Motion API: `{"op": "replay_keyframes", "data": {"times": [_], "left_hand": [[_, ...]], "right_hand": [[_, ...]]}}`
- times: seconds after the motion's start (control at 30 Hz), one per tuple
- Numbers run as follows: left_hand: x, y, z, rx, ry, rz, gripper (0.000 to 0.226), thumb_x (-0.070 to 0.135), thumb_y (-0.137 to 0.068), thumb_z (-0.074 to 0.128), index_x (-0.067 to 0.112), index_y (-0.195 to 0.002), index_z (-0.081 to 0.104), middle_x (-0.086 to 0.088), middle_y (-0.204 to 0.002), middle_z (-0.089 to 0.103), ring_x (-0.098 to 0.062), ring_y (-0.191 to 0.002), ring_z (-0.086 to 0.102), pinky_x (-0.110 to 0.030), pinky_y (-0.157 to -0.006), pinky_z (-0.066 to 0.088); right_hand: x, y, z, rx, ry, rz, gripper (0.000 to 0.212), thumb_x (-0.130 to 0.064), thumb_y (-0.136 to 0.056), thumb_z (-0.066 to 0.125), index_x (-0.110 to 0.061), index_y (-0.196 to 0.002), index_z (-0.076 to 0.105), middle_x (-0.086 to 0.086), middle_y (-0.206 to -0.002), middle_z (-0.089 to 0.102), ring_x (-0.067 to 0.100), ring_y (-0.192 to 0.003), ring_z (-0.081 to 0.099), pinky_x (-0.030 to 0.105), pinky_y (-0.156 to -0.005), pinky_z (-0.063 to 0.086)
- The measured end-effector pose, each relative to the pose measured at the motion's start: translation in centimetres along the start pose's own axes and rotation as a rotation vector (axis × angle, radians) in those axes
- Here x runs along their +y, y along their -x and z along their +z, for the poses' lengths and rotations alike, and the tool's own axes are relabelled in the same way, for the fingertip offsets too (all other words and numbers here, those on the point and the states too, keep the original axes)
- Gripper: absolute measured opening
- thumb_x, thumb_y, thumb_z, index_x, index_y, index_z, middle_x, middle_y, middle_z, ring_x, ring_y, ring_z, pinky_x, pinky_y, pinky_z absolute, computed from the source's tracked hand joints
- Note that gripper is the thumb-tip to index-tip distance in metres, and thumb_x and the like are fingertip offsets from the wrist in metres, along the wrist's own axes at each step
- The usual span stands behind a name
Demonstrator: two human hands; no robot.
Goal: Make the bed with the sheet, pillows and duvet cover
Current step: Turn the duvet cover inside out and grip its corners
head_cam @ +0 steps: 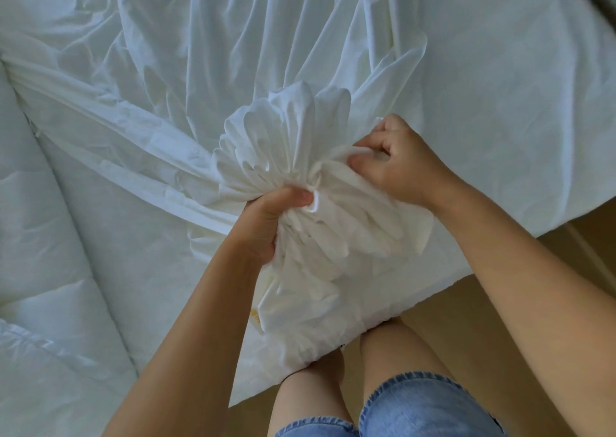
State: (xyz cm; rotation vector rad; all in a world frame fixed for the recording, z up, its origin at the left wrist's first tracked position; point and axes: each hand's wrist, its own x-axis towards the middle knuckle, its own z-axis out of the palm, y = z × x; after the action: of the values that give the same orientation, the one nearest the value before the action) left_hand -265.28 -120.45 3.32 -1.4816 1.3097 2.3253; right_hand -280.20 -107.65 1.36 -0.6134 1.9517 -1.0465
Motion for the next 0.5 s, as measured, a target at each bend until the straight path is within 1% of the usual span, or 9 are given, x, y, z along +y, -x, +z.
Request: {"op": "replay_keyframes", "data": {"times": [0.07,0.13,0.2,0.27,0.3,0.33,0.37,0.43,0.5], "left_hand": [[0.2,0.4,-0.6,-0.083,-0.077,-0.097,0.033,0.013,-0.035,0.069,0.012,-0.068,0.075,-0.007,-0.065,0.069,-0.021,-0.058,0.068,-0.027,-0.051,0.053],[0.4,0.5,-1.2,-0.17,-0.211,-0.214,0.033,0.017,-0.031,0.07,0.014,-0.063,0.076,-0.007,-0.064,0.069,-0.021,-0.056,0.068,-0.027,-0.049,0.053],[0.7,0.4,-2.0,-0.225,-0.281,-0.282,0.036,0.018,-0.032,0.072,0.015,-0.068,0.077,-0.008,-0.07,0.071,-0.023,-0.061,0.069,-0.031,-0.051,0.055],[0.8,0.2,-2.6,-0.211,-0.272,-0.274,0.045,0.019,-0.032,0.074,0.013,-0.077,0.076,-0.01,-0.074,0.071,-0.025,-0.065,0.069,-0.034,-0.055,0.056],[0.9,0.1,-2.8,-0.194,-0.251,-0.256,0.05,0.018,-0.033,0.073,0.011,-0.082,0.074,-0.011,-0.075,0.071,-0.026,-0.066,0.069,-0.035,-0.056,0.056],[0.8,0.0,-2.9,-0.179,-0.217,-0.234,0.051,0.017,-0.033,0.073,0.01,-0.084,0.072,-0.011,-0.074,0.07,-0.026,-0.066,0.069,-0.034,-0.055,0.055],[0.8,0.0,-2.9,-0.175,-0.175,-0.207,0.047,0.016,-0.034,0.072,0.01,-0.08,0.073,-0.01,-0.072,0.07,-0.025,-0.063,0.068,-0.032,-0.054,0.055],[0.6,-0.2,-2.5,-0.191,-0.112,-0.157,0.031,0.015,-0.036,0.069,0.011,-0.066,0.074,-0.007,-0.061,0.067,-0.02,-0.054,0.066,-0.026,-0.049,0.053],[0.3,-0.3,-2.0,-0.213,-0.076,-0.128,0.028,0.015,-0.036,0.067,0.01,-0.064,0.072,-0.006,-0.058,0.064,-0.018,-0.051,0.064,-0.023,-0.049,0.051]], "right_hand": [[-0.4,-0.5,-0.6,0.046,0.135,-0.079,0.026,-0.024,-0.088,0.063,-0.003,-0.072,0.062,-0.001,-0.088,0.038,0.011,-0.078,0.044,0.01,-0.066,0.031],[-1.5,-1.6,-1.2,0.227,0.127,-0.113,0.042,-0.021,-0.088,0.062,-0.012,-0.054,0.04,-0.003,-0.075,0.033,0.01,-0.065,0.038,0.017,-0.063,0.027],[-2.6,-3.2,-1.7,0.362,0.058,-0.119,0.047,-0.021,-0.088,0.06,-0.018,-0.053,0.029,-0.008,-0.071,0.029,0.009,-0.057,0.033,0.017,-0.059,0.027],[-3.4,-4.3,-1.4,0.29,0.066,-0.104,0.026,-0.023,-0.089,0.059,-0.015,-0.066,0.049,-0.006,-0.083,0.039,0.014,-0.07,0.046,0.014,-0.064,0.032],[-3.2,-4.5,-1.2,0.204,0.1,-0.093,0.011,-0.023,-0.089,0.059,-0.012,-0.09,0.059,-0.002,-0.099,0.045,0.017,-0.085,0.051,0.014,-0.073,0.035],[-3.2,-4.1,-1.0,0.166,0.148,-0.084,0.03,-0.022,-0.089,0.059,-0.012,-0.117,0.055,0.002,-0.118,0.044,0.019,-0.101,0.051,0.016,-0.084,0.035],[-3.1,-3.3,-0.9,0.183,0.191,-0.102,0.048,-0.02,-0.088,0.059,-0.011,-0.133,0.044,0.007,-0.13,0.04,0.023,-0.113,0.047,0.02,-0.094,0.034],[-2.9,-0.9,-0.3,0.411,0.217,-0.226,0.052,-0.017,-0.085,0.06,-0.003,-0.132,0.044,0.016,-0.128,0.043,0.031,-0.115,0.046,0.031,-0.099,0.035],[-2.2,1.5,1.0,0.5,0.225,-0.259,0.039,-0.025,-0.083,0.062,0.0,-0.112,0.056,0.016,-0.109,0.052,0.031,-0.103,0.05,0.031,-0.09,0.038]]}}
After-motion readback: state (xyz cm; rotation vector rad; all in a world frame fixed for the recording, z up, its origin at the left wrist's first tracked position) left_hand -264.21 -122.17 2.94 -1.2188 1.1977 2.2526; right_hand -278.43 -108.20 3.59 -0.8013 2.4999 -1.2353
